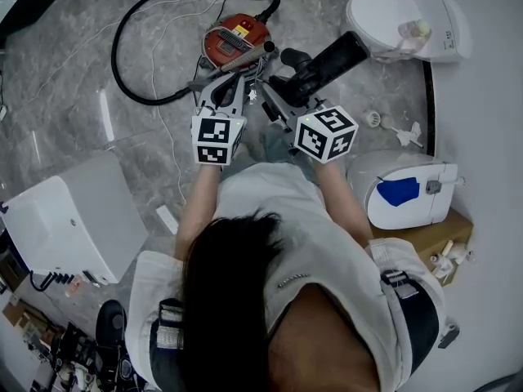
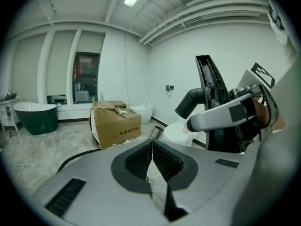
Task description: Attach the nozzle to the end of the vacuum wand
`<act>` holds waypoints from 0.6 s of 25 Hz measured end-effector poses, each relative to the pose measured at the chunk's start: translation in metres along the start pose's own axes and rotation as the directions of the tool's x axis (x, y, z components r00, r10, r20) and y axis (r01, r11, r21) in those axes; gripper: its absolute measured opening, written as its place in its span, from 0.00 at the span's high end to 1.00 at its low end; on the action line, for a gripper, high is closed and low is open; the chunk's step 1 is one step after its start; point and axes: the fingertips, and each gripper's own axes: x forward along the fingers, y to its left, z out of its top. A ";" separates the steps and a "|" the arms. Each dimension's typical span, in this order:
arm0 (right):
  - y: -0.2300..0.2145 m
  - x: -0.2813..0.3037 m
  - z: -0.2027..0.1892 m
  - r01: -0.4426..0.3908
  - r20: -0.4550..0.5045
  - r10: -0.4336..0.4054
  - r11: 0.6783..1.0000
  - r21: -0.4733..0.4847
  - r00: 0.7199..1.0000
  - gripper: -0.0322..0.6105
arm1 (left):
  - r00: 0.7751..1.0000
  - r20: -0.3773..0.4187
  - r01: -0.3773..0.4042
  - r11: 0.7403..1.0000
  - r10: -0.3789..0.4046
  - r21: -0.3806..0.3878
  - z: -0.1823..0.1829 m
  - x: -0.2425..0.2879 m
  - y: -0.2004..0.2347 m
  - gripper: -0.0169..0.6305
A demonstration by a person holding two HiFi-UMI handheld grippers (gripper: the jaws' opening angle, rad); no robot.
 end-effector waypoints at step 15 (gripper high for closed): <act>-0.039 0.011 0.021 -0.122 -0.066 0.120 0.992 -0.026 0.991 0.81 | 0.995 -0.068 -0.068 0.998 0.069 0.020 -0.001 0.047 0.004 0.97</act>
